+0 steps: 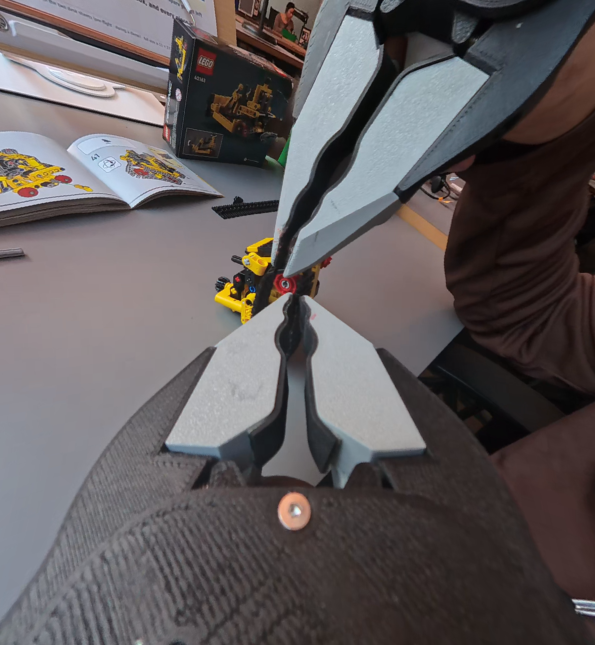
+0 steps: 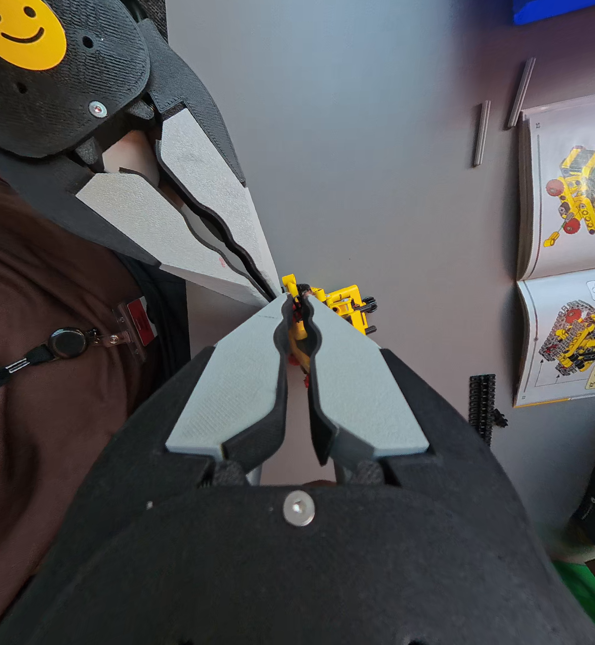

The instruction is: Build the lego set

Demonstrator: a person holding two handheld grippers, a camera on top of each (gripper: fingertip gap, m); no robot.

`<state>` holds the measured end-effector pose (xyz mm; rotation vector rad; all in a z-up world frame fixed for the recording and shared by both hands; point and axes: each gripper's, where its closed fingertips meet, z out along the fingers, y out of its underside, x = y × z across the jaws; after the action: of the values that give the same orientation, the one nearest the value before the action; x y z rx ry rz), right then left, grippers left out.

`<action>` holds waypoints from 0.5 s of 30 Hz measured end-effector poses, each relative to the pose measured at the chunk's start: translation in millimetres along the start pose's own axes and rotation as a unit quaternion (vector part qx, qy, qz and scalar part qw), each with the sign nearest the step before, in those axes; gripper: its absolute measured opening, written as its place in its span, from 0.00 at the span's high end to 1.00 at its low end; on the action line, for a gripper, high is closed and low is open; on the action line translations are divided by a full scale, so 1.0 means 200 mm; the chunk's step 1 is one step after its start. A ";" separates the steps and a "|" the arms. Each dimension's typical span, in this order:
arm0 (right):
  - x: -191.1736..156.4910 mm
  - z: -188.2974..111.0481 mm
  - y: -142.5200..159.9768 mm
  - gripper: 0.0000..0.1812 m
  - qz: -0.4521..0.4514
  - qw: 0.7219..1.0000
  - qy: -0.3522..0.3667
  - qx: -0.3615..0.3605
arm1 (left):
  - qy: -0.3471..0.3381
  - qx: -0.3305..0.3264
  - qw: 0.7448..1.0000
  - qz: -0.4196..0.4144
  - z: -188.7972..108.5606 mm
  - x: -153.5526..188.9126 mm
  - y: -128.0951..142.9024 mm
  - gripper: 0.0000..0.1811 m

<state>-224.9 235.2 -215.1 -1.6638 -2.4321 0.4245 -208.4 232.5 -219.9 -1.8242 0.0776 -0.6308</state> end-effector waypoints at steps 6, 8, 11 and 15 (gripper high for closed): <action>-0.02 -0.01 0.00 1.00 0.004 1.000 -0.007 0.002 | -0.017 0.005 1.000 0.000 0.01 -0.02 0.01 1.00; -0.03 -0.01 0.00 1.00 0.002 1.000 -0.008 0.001 | -0.013 0.006 1.000 -0.007 0.01 -0.02 0.01 1.00; -0.03 -0.01 0.00 1.00 0.003 1.000 -0.008 0.001 | -0.014 0.007 1.000 -0.008 0.01 -0.02 0.02 1.00; -0.02 0.00 0.00 1.00 0.009 1.000 -0.022 0.007 | -0.015 0.011 1.000 -0.014 0.01 -0.03 0.01 1.00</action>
<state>-223.3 231.0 -214.1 -1.6908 -2.4415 0.4845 -211.6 235.0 -225.0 -1.8161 0.0251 -0.6227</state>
